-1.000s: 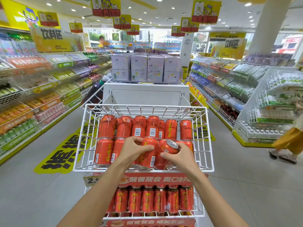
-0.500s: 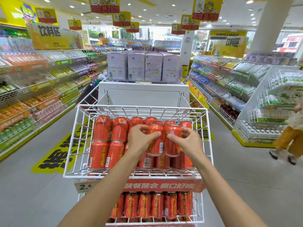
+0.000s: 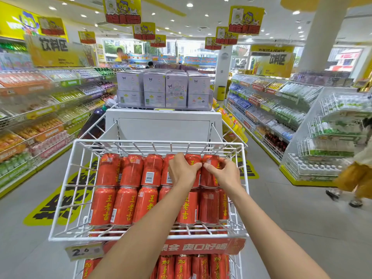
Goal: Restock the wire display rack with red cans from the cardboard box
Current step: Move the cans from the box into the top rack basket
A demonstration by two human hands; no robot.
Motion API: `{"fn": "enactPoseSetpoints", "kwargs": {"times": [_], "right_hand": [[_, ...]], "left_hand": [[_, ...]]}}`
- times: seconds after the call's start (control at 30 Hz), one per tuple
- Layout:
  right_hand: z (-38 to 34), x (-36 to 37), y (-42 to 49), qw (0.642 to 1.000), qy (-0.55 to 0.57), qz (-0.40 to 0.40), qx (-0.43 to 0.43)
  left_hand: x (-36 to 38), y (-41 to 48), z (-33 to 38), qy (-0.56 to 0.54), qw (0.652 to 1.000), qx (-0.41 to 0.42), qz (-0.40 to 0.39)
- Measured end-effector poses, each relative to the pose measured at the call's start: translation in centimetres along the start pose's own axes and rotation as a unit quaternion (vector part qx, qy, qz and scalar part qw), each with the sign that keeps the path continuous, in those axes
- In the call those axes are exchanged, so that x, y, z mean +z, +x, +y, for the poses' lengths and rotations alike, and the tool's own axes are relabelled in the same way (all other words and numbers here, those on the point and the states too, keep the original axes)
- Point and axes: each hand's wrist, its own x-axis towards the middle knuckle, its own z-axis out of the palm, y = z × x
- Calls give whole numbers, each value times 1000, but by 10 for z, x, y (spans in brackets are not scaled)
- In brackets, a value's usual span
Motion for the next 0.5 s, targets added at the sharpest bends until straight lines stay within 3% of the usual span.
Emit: {"fn": "enactPoseSetpoints", "kwargs": {"times": [0.5], "right_hand": [[14, 5, 22, 995, -87, -49, -24]], "left_hand": [[18, 8, 5, 152, 986, 69, 20]]}}
